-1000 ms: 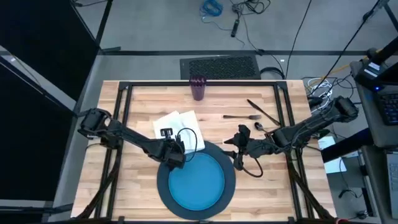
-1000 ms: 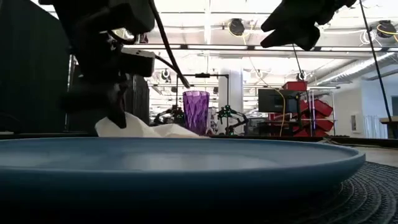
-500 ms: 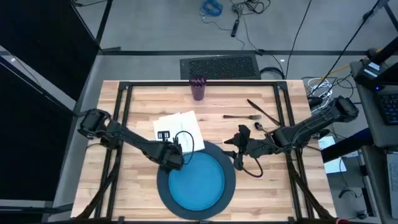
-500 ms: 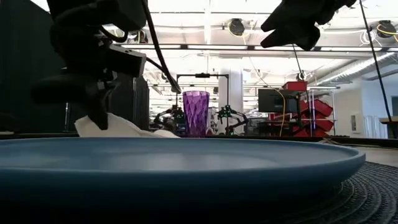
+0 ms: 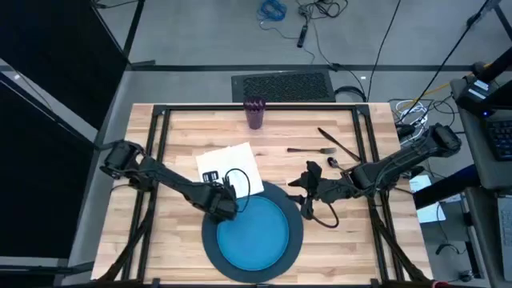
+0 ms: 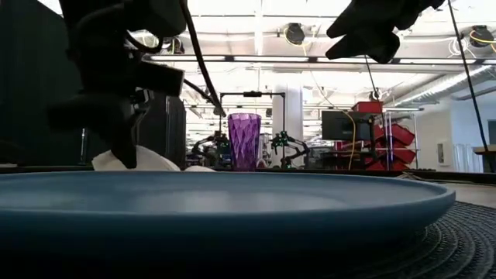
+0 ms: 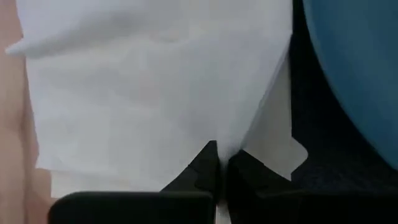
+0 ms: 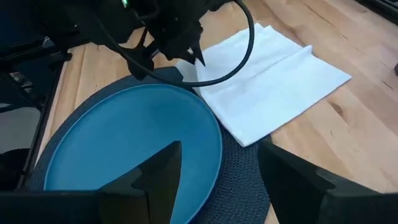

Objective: Set table place
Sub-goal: Fold the white table napkin on the table

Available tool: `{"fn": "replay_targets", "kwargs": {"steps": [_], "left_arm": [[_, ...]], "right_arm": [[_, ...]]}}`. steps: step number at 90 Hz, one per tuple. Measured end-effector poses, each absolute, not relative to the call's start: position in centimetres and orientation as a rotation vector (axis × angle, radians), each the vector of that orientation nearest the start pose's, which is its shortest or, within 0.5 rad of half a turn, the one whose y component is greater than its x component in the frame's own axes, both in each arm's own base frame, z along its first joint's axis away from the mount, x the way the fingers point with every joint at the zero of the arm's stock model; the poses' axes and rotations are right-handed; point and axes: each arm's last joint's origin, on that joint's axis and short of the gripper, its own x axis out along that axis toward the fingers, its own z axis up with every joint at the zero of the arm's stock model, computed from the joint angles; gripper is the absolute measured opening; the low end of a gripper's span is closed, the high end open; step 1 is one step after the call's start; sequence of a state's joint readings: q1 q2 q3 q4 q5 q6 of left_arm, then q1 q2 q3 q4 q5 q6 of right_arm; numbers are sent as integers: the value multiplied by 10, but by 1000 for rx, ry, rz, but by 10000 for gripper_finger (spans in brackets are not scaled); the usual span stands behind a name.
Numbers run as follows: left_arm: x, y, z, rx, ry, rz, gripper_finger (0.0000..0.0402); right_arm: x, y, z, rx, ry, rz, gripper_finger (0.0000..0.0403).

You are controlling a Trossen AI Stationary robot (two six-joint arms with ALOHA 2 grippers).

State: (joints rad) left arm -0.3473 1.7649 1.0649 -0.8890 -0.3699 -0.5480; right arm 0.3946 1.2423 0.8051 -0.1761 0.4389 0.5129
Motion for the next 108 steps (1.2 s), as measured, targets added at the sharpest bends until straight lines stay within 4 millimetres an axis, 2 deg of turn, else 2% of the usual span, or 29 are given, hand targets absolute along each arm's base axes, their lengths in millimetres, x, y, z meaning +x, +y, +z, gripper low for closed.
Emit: {"fn": "replay_targets", "kwargs": {"steps": [18, 69, 84, 108], "left_arm": [[277, -90, 152, 101, 1461, 454, 0], [284, -95, 150, -13, 1438, 369, 4], [284, -95, 150, -24, 1444, 358, 33], [285, -94, 151, 9, 1409, 390, 105]], "right_arm": [[244, 88, 250, 251, 532, -184, 196], [244, 88, 250, 276, 529, -191, 196], [244, 88, 250, 276, 529, -191, 196], [244, 88, 250, 276, 529, -191, 196]]}}
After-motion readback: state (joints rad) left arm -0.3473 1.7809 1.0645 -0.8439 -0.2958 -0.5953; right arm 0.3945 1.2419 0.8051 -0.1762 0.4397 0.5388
